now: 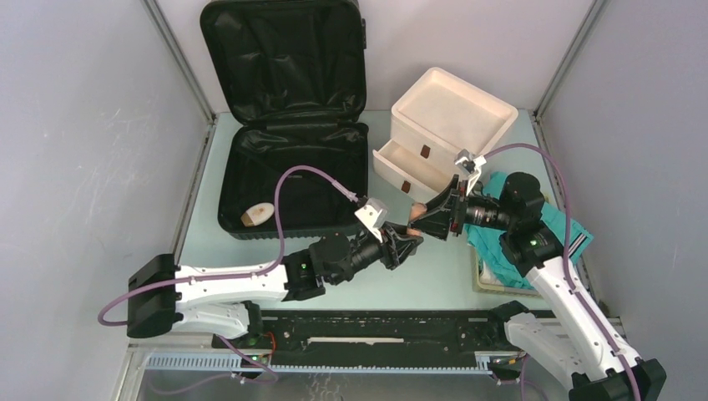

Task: Open, take out, and arrange the luggage
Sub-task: Pass from the left arm to the right

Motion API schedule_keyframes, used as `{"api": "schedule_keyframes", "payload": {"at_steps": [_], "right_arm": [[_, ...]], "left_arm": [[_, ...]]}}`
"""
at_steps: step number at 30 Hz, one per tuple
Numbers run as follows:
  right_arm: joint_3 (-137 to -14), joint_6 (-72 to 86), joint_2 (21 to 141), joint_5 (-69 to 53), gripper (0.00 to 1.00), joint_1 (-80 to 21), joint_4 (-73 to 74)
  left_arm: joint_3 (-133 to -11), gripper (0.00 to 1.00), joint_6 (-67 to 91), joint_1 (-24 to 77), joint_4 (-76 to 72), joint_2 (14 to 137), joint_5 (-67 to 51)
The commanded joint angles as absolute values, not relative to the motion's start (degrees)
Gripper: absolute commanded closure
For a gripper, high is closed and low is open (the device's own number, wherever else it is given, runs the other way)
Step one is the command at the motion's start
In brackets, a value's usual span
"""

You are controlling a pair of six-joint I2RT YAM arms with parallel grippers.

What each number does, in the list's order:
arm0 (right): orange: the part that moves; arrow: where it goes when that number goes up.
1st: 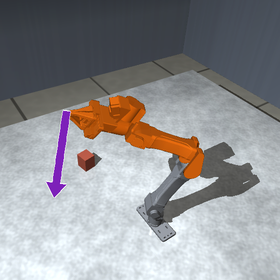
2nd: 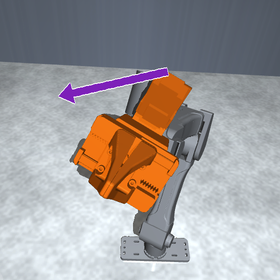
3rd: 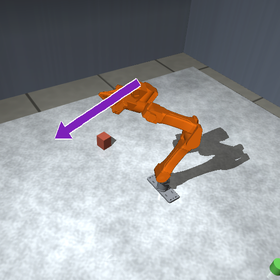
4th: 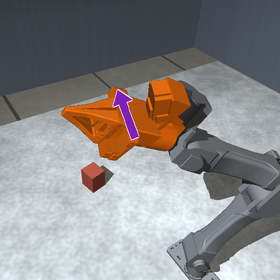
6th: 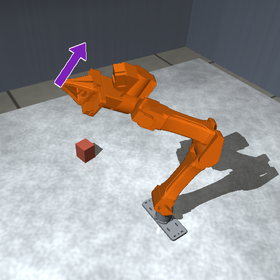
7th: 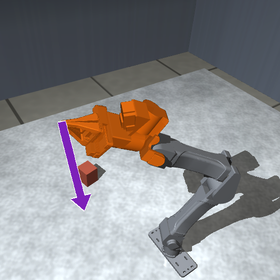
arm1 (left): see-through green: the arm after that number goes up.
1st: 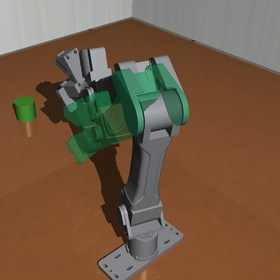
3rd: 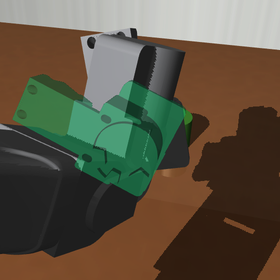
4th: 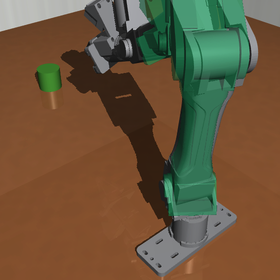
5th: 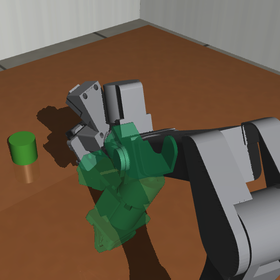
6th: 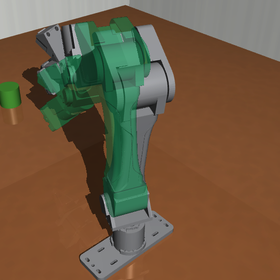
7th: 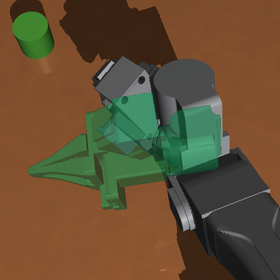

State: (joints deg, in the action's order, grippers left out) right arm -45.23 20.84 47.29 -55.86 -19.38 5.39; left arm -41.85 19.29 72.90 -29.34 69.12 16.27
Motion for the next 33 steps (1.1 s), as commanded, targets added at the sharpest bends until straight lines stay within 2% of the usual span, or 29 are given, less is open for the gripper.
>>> {"api": "schedule_keyframes", "payload": {"at_steps": [1,5,7,9,10,11,13,16,17,18,22,25,28,30,33], "right_arm": [[-44.1,25.1,46.7,-55.3,0.45,-19.7,0.5],[-43.6,25.7,46.8,-56.9,0.54,-20.0,-2.0],[-43.5,25.5,46.9,-57.7,0.62,-20.0,-2.2],[-43.6,25.1,46.9,-59.4,0.8,-20.1,-2.6],[-43.6,25.0,46.9,-59.9,0.97,-20.1,-2.8],[-43.6,24.9,46.6,-59.9,1.0,-20.1,-2.8],[-43.6,24.2,46.3,-60.2,1.0,-19.6,-2.6],[-43.6,24.0,45.9,-60.8,1.0,-18.0,-2.7],[-43.6,23.7,45.7,-61.2,1.0,-17.4,-2.8],[-43.6,23.2,45.6,-61.4,1.0,-16.7,-2.5],[-45.0,17.7,45.4,-62.4,1.0,-14.2,1.7],[-47.3,10.4,46.1,-65.3,1.0,-11.8,8.0],[-51.1,-2.1,47.5,-68.2,1.0,-9.7,17.2],[-54.7,-7.7,49.2,-65.7,1.0,-10.3,23.2],[-63.0,-20.1,53.6,-54.6,1.0,-15.4,36.1]], "left_arm": [[-47.0,1.0,20.0,74.2,-32.7,69.2,15.0],[-47.7,1.0,20.1,74.4,-32.6,69.4,14.6],[-47.9,1.0,20.1,74.3,-32.4,69.4,15.1],[-48.4,1.0,20.1,74.3,-31.4,69.4,16.3],[-48.8,0.99,20.1,74.4,-30.7,69.4,16.9],[-49.4,0.95,20.1,74.3,-29.6,69.4,17.6],[-50.6,0.61,20.2,74.3,-27.3,69.4,18.4],[-51.4,0.16,19.1,74.3,-25.2,69.0,18.2],[-51.6,0.07,18.6,74.3,-24.5,68.7,17.8],[-51.9,0.01,17.6,74.2,-23.4,68.3,17.3],[-55.9,0.0,12.8,72.1,-13.3,66.8,10.0],[-56.6,0.0,11.6,69.1,-11.2,65.1,1.0],[-58.6,0.0,7.4,68.2,-4.3,63.6,0.5],[-60.0,0.0,3.9,68.1,0.5,62.9,1.7],[-57.7,0.0,-2.3,68.0,2.8,60.4,4.7]]}}
